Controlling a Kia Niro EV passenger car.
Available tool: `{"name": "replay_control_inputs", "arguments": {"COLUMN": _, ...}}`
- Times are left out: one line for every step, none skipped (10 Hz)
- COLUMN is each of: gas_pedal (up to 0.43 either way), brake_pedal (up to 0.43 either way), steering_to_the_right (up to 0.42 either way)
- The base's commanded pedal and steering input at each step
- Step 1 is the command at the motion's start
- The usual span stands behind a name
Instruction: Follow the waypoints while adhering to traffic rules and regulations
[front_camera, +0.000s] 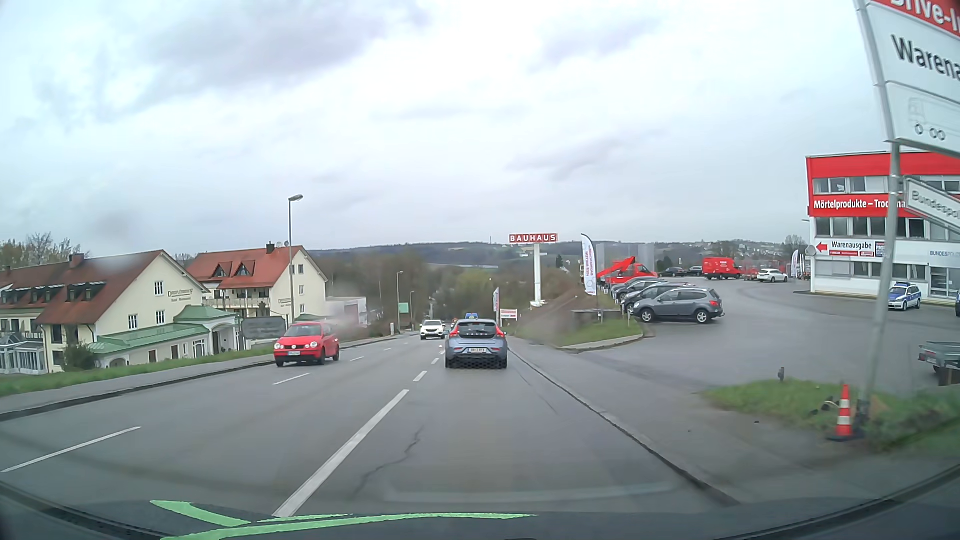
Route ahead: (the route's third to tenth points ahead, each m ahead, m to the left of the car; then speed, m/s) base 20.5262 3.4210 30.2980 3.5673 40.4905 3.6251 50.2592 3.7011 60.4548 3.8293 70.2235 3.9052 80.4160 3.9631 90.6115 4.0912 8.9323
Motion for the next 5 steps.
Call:
{"name": "replay_control_inputs", "arguments": {"gas_pedal": 0.0, "brake_pedal": 0.232, "steering_to_the_right": -0.001}}
{"name": "replay_control_inputs", "arguments": {"gas_pedal": 0.0, "brake_pedal": 0.226, "steering_to_the_right": -0.001}}
{"name": "replay_control_inputs", "arguments": {"gas_pedal": 0.0, "brake_pedal": 0.213, "steering_to_the_right": -0.002}}
{"name": "replay_control_inputs", "arguments": {"gas_pedal": 0.0, "brake_pedal": 0.22, "steering_to_the_right": -0.002}}
{"name": "replay_control_inputs", "arguments": {"gas_pedal": 0.0, "brake_pedal": 0.207, "steering_to_the_right": -0.002}}
